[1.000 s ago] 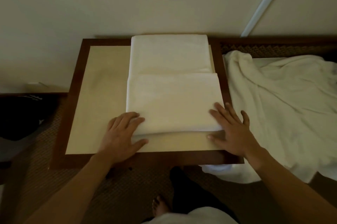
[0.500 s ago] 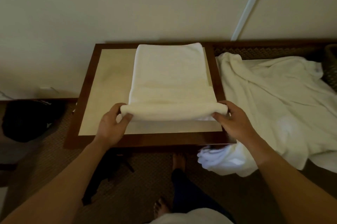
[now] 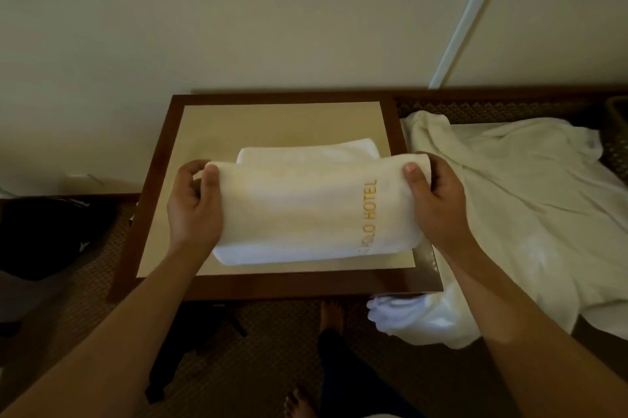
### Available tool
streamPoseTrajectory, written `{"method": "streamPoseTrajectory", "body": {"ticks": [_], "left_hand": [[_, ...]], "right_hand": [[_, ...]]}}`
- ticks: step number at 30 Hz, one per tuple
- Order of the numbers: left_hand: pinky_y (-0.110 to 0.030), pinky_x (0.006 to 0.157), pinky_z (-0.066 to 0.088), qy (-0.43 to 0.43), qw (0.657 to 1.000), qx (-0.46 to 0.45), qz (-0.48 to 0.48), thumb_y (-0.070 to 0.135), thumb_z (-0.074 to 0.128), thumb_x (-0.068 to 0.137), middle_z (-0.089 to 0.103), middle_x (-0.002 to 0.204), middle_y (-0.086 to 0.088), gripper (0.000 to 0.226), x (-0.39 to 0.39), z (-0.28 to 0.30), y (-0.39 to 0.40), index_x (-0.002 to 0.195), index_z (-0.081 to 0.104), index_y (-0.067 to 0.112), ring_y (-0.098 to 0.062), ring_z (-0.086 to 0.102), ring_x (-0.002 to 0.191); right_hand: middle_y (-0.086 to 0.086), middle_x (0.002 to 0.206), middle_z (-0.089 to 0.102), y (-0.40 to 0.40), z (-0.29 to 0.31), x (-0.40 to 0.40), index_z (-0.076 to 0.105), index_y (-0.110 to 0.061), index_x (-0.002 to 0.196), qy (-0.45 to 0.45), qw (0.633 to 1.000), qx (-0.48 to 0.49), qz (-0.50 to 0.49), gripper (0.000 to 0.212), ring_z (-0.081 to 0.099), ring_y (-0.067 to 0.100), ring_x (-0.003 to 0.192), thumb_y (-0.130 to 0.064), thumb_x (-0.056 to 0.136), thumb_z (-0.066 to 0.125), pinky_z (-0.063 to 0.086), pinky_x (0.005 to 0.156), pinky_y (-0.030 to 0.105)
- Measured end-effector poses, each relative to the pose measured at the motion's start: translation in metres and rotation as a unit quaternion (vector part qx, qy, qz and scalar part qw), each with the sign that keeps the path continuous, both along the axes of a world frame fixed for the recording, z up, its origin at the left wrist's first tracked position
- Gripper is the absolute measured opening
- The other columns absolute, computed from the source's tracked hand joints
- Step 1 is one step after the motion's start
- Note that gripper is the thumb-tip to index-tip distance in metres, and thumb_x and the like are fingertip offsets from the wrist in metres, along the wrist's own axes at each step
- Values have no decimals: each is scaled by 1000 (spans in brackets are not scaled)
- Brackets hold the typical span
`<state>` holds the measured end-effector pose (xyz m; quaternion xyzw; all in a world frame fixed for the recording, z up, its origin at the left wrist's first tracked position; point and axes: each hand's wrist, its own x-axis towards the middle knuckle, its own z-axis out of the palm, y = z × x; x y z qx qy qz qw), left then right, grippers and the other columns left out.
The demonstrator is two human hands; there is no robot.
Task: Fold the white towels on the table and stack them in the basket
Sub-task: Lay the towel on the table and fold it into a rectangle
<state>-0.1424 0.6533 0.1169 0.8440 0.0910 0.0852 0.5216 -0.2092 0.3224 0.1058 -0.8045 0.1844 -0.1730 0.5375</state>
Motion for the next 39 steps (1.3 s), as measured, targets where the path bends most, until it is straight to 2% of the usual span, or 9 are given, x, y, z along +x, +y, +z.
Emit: {"method": "streamPoseTrajectory", "body": {"ticks": [7, 12, 19, 24, 28, 31, 34, 37, 39], "left_hand": [[-26, 77, 42, 66, 996, 49, 28, 53, 39, 106, 59, 111, 5, 47, 111, -43, -14, 132, 57, 18, -10, 56, 89], [-36, 86, 39, 153, 982, 99, 44, 57, 35, 106, 62, 120, -6, 55, 149, -89, -21, 132, 58, 14, -20, 51, 100], [-37, 85, 41, 163, 971, 167, 54, 60, 36, 104, 65, 120, -9, 57, 178, -97, -28, 131, 57, 14, -27, 58, 106], [-50, 104, 40, 8, 942, 333, -35, 49, 44, 104, 47, 147, -10, 48, 165, -74, -54, 141, 45, 18, -33, 48, 130], [-52, 114, 32, -15, 878, 395, -271, 57, 34, 102, 42, 158, -2, 53, 82, -88, -90, 145, 47, 28, -28, 39, 144], [-65, 119, 15, -8, 796, 475, -375, 63, 21, 103, 11, 171, 2, 60, 76, -109, -65, 157, 31, 39, -28, 12, 157], [-71, 115, 14, -66, 733, 525, -427, 65, 19, 102, 16, 171, -2, 62, 119, -114, -29, 157, 34, 39, -36, 17, 155], [-74, 113, 13, -32, 750, 558, -354, 67, 22, 101, 21, 169, -6, 65, 166, -108, -2, 155, 40, 35, -41, 21, 153], [-71, 115, 15, 34, 800, 542, -257, 60, 34, 102, 19, 168, -8, 59, 180, -100, 4, 153, 40, 31, -41, 20, 152]], "right_hand": [[-14, 97, 68, -14, -42, 130, 65, -20, 115, 56, 998, -10, 12, 26, 64, -10, 85, -42, 101, 59, 50, 70, 12], [-3, 100, 69, -27, -94, 187, 66, -17, 113, 157, 983, -93, 33, 42, 66, 19, 96, -54, 100, 53, 47, 76, 29], [19, 124, 66, -26, -98, 204, 52, -22, 142, 201, 938, -281, 36, 54, 61, 41, 115, -56, 104, 36, 51, 92, 44], [10, 148, 45, -24, -89, 213, 50, -28, 144, 139, 879, -444, 102, 46, 41, 35, 134, -43, 101, 42, 36, 104, 54], [0, 146, 51, -17, -84, 216, 50, -33, 141, 192, 841, -436, 257, 49, 41, 28, 137, -54, 102, 30, 31, 108, 55], [4, 132, 59, -11, -82, 201, 51, -29, 136, 241, 834, -445, 223, 46, 50, 32, 125, -54, 103, 32, 36, 102, 54], [8, 121, 61, 1, -73, 177, 54, -22, 123, 312, 811, -462, 178, 47, 57, 36, 112, -57, 101, 31, 42, 94, 53], [9, 114, 65, 15, -60, 154, 56, -17, 114, 414, 809, -358, 215, 55, 62, 34, 104, -62, 99, 28, 49, 89, 45], [6, 104, 68, 27, -51, 143, 62, -18, 106, 487, 799, -224, 274, 54, 66, 26, 94, -64, 98, 33, 50, 78, 36]]}}
